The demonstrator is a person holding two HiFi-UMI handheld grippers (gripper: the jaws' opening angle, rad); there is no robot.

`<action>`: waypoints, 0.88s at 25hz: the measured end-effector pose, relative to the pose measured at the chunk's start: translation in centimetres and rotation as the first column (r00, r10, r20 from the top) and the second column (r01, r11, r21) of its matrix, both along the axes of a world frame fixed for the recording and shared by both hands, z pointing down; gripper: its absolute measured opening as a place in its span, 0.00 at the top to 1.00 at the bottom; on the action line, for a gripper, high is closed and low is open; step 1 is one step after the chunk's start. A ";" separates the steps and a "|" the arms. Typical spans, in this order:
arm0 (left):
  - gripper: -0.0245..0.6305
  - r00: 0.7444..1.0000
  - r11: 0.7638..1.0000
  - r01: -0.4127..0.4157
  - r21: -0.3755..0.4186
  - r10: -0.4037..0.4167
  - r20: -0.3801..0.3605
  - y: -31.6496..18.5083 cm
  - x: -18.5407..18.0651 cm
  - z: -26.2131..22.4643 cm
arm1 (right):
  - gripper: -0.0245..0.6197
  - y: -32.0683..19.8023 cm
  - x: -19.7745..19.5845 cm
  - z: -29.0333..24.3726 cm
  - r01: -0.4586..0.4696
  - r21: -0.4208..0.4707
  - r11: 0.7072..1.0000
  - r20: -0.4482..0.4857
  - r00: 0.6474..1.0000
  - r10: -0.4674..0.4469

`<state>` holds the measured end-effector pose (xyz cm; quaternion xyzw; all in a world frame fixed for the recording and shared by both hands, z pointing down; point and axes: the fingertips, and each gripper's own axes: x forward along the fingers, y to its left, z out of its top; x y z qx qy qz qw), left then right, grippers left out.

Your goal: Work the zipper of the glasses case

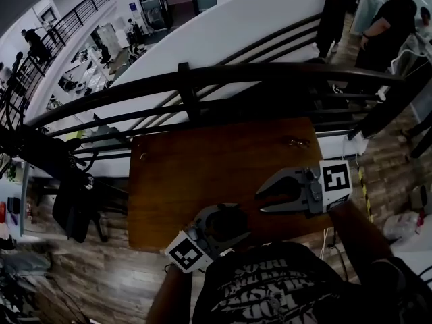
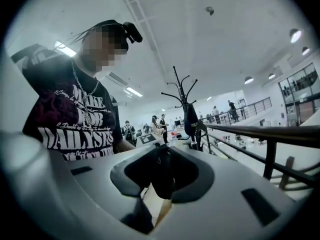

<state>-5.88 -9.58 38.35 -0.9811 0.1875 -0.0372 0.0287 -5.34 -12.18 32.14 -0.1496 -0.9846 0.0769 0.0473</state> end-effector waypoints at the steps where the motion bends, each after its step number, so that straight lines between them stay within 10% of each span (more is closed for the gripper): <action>1: 0.56 1.000 0.999 -0.012 0.034 0.011 0.023 0.1 0.3 -0.1 | 0.86 0.3 -0.4 0.4 0.021 -0.016 1.000 -0.013 1.000 -0.021; 22: 0.56 0.998 0.996 -0.001 0.093 -0.004 0.057 0.8 -2.0 0.2 | 0.93 2.7 -3.8 5.2 0.091 -0.315 0.945 -0.277 0.943 -0.183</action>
